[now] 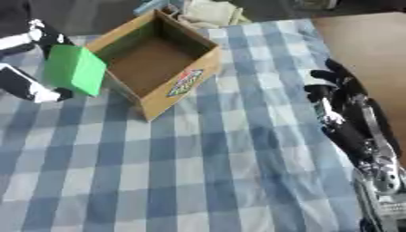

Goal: Pick up objects on the table and place them in the box.

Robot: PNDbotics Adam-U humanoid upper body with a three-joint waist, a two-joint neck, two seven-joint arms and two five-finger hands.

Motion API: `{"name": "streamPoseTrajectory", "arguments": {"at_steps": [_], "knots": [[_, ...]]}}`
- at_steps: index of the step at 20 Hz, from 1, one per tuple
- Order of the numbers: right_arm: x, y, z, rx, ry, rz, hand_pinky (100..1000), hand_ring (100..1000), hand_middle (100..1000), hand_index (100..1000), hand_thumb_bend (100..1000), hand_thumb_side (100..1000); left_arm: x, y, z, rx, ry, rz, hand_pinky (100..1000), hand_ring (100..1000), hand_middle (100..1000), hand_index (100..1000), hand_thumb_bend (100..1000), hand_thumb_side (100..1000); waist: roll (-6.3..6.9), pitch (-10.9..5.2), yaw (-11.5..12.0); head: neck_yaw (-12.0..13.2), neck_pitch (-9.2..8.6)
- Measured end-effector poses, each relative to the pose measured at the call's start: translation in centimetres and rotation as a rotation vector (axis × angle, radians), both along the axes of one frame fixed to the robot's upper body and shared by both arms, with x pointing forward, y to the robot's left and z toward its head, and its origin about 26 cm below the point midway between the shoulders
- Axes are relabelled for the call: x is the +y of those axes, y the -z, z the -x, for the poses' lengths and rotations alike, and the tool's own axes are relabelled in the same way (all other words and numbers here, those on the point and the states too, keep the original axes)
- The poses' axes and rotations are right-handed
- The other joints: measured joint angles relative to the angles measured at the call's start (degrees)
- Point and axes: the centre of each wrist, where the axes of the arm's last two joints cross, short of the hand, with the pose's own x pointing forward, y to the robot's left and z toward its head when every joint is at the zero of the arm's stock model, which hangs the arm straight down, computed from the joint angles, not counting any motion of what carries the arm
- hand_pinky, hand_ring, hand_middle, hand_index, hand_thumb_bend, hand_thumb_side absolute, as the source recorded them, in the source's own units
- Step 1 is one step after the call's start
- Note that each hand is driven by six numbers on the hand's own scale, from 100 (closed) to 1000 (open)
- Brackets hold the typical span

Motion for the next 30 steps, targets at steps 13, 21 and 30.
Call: {"name": "streamPoseTrajectory", "arguments": {"at_steps": [13,21,30], "knots": [[1.1,0.4,-0.1,0.024,-0.082,0.017,767,763,818,976,100,523,-3.9,3.7,-6.2,-0.045,-0.131,0.025,640,532,478,680,463,110,0.01,-0.08,-3.79,1.53,-0.62],[1.4,0.2,-0.2,0.024,-0.108,0.019,767,763,818,976,100,527,-5.3,6.6,-7.3,-0.066,-0.242,0.023,814,768,735,876,761,363,0.01,0.16,-4.97,2.48,-1.1],[1.4,0.4,-0.3,0.028,-0.105,0.018,767,763,817,976,100,528,-5.2,4.4,-6.4,-0.164,-0.208,0.135,883,833,821,940,879,511,0.09,0.21,-4.09,2.2,-1.15]]}}
